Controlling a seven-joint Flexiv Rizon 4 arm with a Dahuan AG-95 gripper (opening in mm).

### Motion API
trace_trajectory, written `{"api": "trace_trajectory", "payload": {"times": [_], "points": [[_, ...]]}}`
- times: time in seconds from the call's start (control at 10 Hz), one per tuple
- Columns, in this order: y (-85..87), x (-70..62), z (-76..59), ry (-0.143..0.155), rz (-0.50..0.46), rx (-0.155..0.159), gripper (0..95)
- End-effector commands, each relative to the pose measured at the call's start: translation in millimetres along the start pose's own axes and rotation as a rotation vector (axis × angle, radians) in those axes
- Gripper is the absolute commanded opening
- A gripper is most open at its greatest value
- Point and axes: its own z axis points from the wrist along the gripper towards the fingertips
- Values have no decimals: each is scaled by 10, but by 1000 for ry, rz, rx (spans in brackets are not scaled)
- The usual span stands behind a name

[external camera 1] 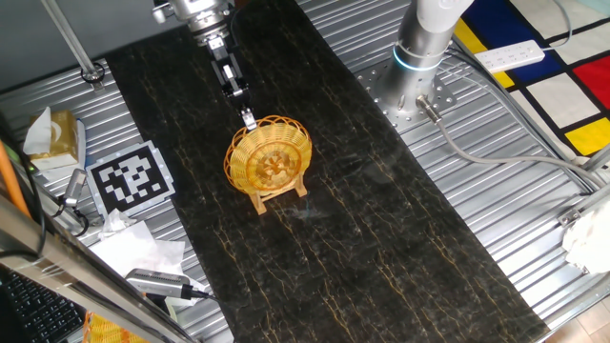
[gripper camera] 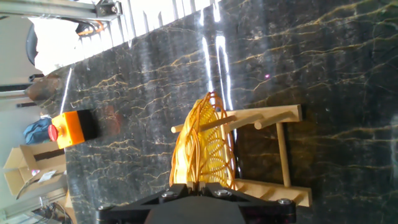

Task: Take the dish off the dish rack

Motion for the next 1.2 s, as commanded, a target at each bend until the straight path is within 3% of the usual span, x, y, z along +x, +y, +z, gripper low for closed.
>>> {"api": "trace_trajectory", "payload": {"times": [0.1,0.5,0.7,1.2], "points": [[-3,6,-25,0,-3,1,0],[14,42,-99,-13,-6,-4,0],[21,86,-199,-31,-13,-31,0],[58,148,-288,-59,-22,-58,0]]}}
